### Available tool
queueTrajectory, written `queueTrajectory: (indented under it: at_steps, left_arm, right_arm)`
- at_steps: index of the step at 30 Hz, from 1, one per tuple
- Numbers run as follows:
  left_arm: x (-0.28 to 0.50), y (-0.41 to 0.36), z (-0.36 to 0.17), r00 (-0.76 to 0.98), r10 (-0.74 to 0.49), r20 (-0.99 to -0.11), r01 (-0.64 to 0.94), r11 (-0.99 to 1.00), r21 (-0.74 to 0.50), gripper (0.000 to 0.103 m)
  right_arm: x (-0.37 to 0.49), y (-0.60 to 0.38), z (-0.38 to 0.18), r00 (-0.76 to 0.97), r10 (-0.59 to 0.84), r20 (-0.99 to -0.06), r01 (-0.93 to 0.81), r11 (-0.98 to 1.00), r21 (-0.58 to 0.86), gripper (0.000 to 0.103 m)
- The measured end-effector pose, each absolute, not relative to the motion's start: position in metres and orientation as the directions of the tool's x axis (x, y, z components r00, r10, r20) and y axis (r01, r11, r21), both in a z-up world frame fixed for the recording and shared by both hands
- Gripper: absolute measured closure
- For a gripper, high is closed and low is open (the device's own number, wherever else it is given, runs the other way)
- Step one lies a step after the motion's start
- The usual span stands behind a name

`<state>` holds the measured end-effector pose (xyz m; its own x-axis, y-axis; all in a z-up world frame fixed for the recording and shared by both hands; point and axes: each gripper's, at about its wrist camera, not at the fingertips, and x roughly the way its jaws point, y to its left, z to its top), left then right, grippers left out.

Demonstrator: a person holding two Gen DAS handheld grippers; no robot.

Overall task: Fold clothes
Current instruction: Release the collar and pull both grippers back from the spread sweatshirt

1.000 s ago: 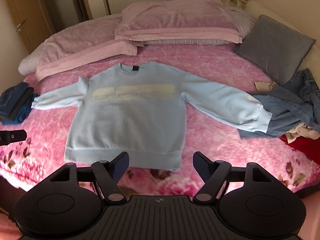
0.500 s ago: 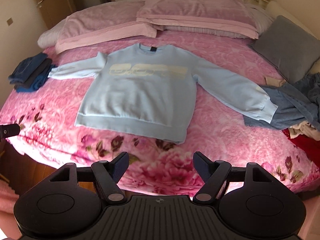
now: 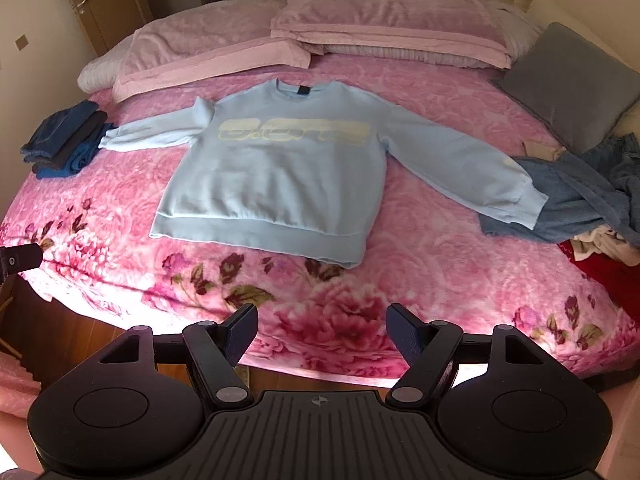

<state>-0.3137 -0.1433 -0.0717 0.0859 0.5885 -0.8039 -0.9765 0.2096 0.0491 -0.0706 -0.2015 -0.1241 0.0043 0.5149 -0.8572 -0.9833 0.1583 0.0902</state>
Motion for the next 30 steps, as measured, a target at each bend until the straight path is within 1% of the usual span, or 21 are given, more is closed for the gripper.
queueTrajectory:
  at_steps: [9,15,20,30]
  left_arm:
    - [-0.284,-0.142,-0.069,0.119,0.604,-0.788,-0.959,0.276,0.066,0.049]
    - [-0.272,-0.129,-0.070,0.120,0.611,-0.782,-0.957,0.280,0.072,0.048]
    - [-0.268,-0.108,-0.077,0.116,0.607,-0.786,-0.961,0.268,0.066,0.045]
    - [-0.278,-0.042,-0.097,0.131,0.593,-0.794,-0.969,0.245,0.024,0.045]
  right_arm:
    - [-0.049,-0.209,-0.114,0.043,0.549,-0.835,-0.976,0.202,0.083,0.029]
    - [-0.037,-0.194,-0.115,0.045,0.555,-0.831,-0.973,0.211,0.088,0.029]
    - [-0.028,-0.176,-0.119,0.043,0.557,-0.830,-0.972,0.216,0.095,0.029]
    - [-0.013,-0.127,-0.129,0.036,0.556,-0.831,-0.962,0.243,0.122,0.029]
